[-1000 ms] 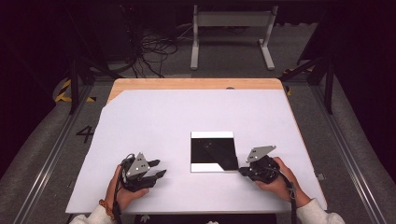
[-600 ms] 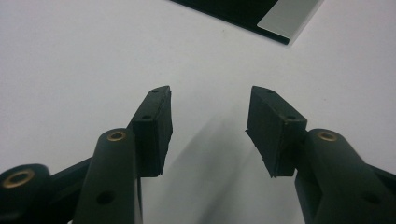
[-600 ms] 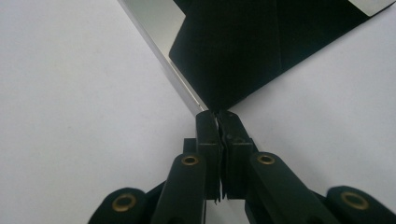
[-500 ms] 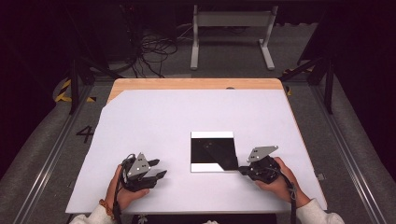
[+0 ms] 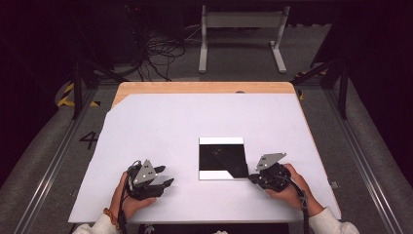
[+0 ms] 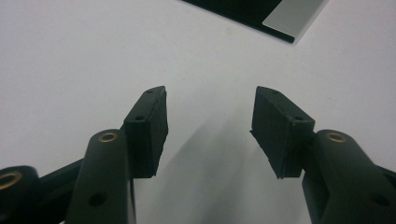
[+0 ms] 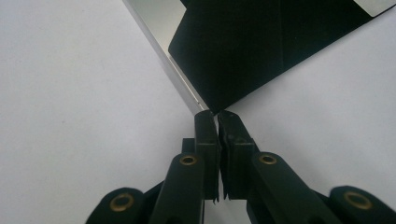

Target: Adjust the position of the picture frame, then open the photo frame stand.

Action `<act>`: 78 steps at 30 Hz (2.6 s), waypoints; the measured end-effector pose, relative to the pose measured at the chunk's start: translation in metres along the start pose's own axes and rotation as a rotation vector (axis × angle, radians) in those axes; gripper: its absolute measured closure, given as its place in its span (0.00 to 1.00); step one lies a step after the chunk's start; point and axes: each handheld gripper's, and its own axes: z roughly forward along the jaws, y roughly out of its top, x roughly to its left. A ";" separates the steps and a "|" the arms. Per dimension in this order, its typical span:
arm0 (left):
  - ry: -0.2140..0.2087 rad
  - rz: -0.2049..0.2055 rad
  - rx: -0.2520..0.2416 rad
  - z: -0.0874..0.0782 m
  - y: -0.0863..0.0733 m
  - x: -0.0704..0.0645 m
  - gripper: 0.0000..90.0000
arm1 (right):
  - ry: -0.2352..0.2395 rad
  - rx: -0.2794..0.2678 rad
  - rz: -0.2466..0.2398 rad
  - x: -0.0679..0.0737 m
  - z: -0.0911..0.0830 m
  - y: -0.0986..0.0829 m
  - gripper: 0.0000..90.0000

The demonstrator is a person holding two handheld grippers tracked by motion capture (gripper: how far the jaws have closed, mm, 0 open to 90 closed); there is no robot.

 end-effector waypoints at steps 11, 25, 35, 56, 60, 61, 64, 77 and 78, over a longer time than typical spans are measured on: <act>0.000 0.000 0.001 -0.001 -0.001 0.001 0.49 | 0.016 0.049 -0.002 -0.001 -0.001 0.004 0.98; 0.000 0.000 0.009 0.002 -0.001 0.001 0.47 | 0.011 0.030 0.007 -0.001 0.002 0.006 0.98; 0.000 0.003 0.011 0.002 -0.001 0.002 0.47 | 0.013 0.023 0.012 -0.002 0.001 0.005 0.98; 0.003 -0.001 0.022 0.003 -0.001 0.001 0.47 | 0.005 -0.001 -0.010 -0.001 0.000 0.003 0.98; 0.006 -0.004 0.021 0.002 -0.002 0.001 0.47 | 0.007 -0.006 -0.011 -0.001 -0.001 0.004 0.97; 0.006 -0.004 0.021 0.002 -0.002 0.003 0.47 | 0.009 -0.015 -0.013 -0.002 -0.001 0.004 0.97; 0.007 -0.007 0.024 0.003 -0.002 0.002 0.47 | 0.014 -0.029 -0.017 -0.003 -0.002 0.004 0.97; 0.006 -0.007 0.026 0.003 -0.001 0.001 0.46 | 0.000 -0.072 -0.016 -0.001 -0.007 0.006 0.97; 0.010 -0.004 0.027 0.003 -0.001 0.001 0.46 | 0.000 -0.074 -0.017 -0.001 -0.007 0.007 0.98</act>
